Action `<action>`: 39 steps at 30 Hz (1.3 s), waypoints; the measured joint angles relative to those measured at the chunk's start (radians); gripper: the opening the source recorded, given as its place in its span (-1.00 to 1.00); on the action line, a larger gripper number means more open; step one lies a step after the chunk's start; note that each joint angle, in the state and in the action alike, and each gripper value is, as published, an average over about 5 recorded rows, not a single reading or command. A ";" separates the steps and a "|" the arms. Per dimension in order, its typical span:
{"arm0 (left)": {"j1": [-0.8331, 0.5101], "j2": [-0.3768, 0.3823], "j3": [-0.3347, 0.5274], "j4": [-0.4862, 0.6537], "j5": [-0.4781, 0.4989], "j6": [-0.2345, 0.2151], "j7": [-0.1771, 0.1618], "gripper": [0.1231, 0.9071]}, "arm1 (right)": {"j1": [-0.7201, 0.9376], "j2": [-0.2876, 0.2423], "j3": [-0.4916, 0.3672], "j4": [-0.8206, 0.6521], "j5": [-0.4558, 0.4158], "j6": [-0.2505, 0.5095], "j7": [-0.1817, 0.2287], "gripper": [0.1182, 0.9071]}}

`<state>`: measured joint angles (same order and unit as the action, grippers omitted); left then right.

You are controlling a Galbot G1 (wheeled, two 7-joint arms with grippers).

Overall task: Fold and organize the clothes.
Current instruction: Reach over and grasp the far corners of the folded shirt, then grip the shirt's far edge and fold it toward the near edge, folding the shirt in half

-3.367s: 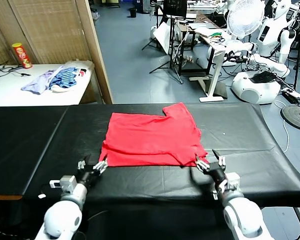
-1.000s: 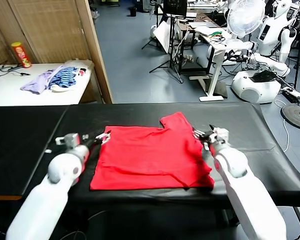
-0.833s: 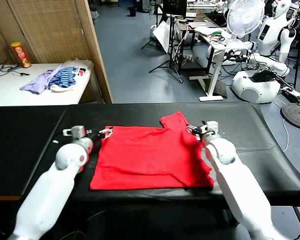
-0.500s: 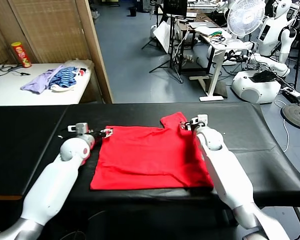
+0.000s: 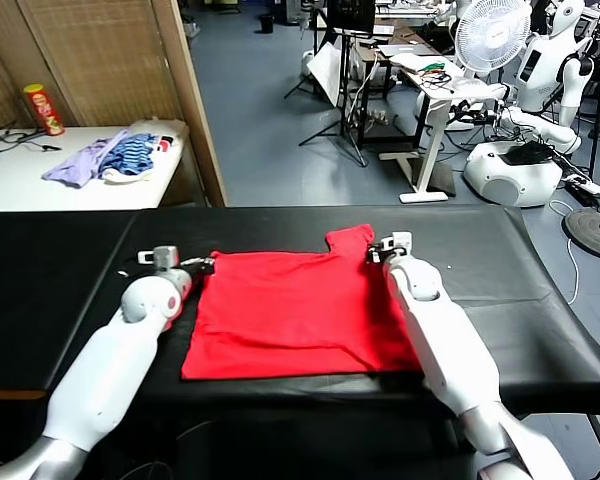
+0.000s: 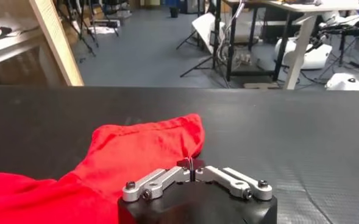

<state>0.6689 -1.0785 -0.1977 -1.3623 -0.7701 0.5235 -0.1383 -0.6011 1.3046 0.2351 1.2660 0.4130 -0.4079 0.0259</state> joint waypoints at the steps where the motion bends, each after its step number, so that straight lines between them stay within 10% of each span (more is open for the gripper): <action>1: 0.005 0.002 -0.007 -0.009 0.001 -0.002 -0.002 -0.99 | -0.018 -0.009 0.004 0.030 0.006 0.005 -0.007 -0.99; 19: 0.335 0.129 -0.164 -0.428 0.056 -0.022 -0.020 -0.99 | -0.427 -0.234 0.122 0.558 0.095 -0.102 -0.001 -0.99; 34: 0.657 0.138 -0.247 -0.611 0.237 -0.039 -0.007 -0.99 | -0.618 -0.302 0.169 0.696 0.082 -0.178 0.018 -0.99; 39: 0.728 0.128 -0.260 -0.648 0.266 -0.032 -0.017 -0.99 | -0.631 -0.304 0.193 0.727 0.100 -0.199 0.029 -0.57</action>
<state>1.3974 -0.9508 -0.4581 -2.0106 -0.5038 0.4919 -0.1556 -1.2324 1.0004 0.4285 1.9927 0.5134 -0.6072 0.0551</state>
